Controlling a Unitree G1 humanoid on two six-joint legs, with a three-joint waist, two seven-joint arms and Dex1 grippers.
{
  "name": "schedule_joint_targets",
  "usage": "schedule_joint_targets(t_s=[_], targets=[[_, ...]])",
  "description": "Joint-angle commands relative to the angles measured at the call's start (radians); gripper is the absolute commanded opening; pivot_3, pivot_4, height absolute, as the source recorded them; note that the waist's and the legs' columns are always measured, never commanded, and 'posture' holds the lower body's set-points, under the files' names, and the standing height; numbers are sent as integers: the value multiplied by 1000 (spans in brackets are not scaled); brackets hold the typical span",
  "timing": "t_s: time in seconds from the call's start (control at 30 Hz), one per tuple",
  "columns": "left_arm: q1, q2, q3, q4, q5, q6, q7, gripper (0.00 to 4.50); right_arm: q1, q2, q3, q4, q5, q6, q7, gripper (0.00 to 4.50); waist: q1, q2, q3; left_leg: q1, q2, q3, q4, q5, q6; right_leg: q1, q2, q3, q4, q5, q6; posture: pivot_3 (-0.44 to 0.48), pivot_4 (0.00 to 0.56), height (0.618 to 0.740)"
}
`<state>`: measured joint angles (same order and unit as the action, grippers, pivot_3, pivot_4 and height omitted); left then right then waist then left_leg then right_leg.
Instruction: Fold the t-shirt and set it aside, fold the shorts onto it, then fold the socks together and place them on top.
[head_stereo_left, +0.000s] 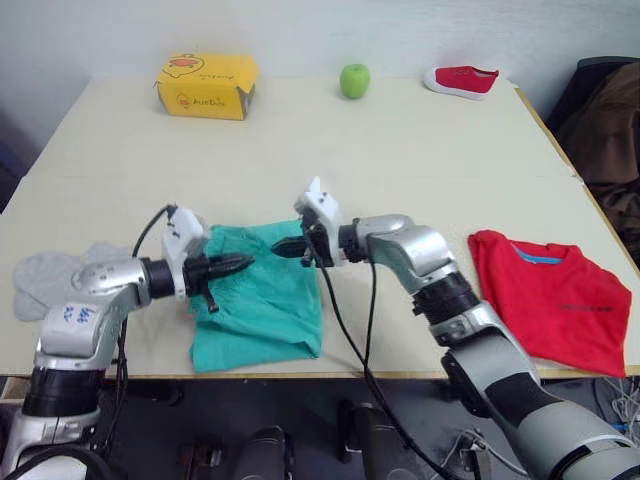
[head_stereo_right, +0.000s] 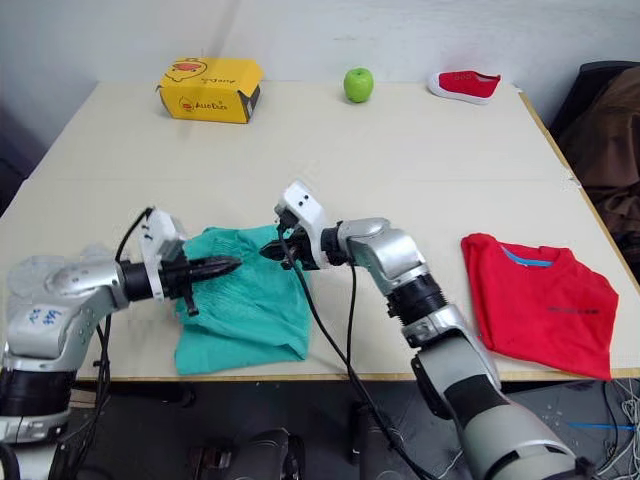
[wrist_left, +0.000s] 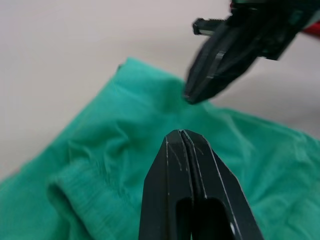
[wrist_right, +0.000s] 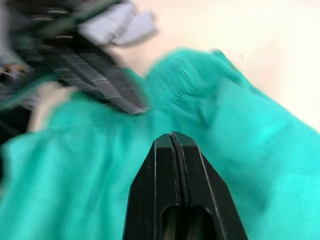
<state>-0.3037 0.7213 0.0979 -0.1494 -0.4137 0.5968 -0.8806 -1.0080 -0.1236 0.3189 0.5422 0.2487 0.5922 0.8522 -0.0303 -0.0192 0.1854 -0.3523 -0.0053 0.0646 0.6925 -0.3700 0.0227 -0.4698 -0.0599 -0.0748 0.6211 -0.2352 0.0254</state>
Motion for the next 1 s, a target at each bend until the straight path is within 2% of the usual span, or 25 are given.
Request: schedule_joint_targets(t_s=[0.03, 0.13, 0.2, 0.3, 0.4, 0.5, 0.6, 0.8, 0.9, 1.0], targets=[[68, -2, -22, -29, 53, -49, 32, 22, -80, 37, -18, 222, -110, -205, -123, 0, 0, 0, 0, 0, 0, 0, 0, 0, 0, 0, 0, 0, 0, 0, 0, 0, 150, 740], [158, 29, -27, -67, 83, -82, 26, 22, -122, 19, -58, 321, -139, -281, -152, 0, -3, 0, 0, -1, 0, 0, 0, 0, 0, -1, 0, 0, -1, 0, 0, 0, 150, 740], [211, 37, 5, -91, 68, -83, 24, 22, -124, -12, -96, 290, -107, -262, -87, 0, -4, 0, 0, -1, 0, 0, -1, 0, 0, -1, -1, 0, -1, 0, 0, 0, 150, 740], [237, 33, 69, -115, 22, -61, 39, 22, -80, -98, -125, 114, -31, -83, 67, 0, -2, 2, 1, -1, 0, 0, -2, 0, 0, -1, 0, 0, -1, 0, 0, 0, 150, 740], [227, 23, 106, -140, -18, -53, 47, 22, -4, -209, -137, -112, 87, 204, 188, 0, 1, 2, 1, -1, 0, -1, -2, 0, 1, -2, 0, 0, -1, 0, 0, 0, 150, 740], [203, 11, 139, -180, -90, -17, 43, 0, 76, -296, -165, -286, 203, 477, 220, 546, 3, 2, 1, -1, 0, -2, -2, 0, 1, -2, -1, 0, -1, 0, 0, 0, 150, 740], [195, 22, 131, -184, -91, 0, 47, 0, 132, -306, -191, -370, 282, 644, 194, 1513, 0, 2, 1, -1, 0, -2, -3, 0, 1, -1, -1, 0, -1, 0, 0, 0, 150, 740], [162, 18, 138, -167, -101, 2, 50, 0, 145, -160, -255, -311, 319, 750, 61, 3535, -1, 2, 1, 0, 0, -1, -3, 1, 0, -4, 0, 0, 0, -1, -2, 0, 150, 740], [152, 42, 166, -175, -145, 13, 5, 612, 142, -81, -235, -243, 297, 711, 18, 4500, 2, 2, 1, -1, 0, -1, -3, 2, -2, -5, -1, 0, 2, -1, -2, 0, 150, 740], [153, 70, 183, -189, -170, 13, -31, 1524, 144, -46, -194, -187, 257, 664, -13, 4500, 1, 1, 1, -3, 0, -1, -3, 2, -2, -6, -1, 0, 4, -1, -2, 0, 150, 740]])
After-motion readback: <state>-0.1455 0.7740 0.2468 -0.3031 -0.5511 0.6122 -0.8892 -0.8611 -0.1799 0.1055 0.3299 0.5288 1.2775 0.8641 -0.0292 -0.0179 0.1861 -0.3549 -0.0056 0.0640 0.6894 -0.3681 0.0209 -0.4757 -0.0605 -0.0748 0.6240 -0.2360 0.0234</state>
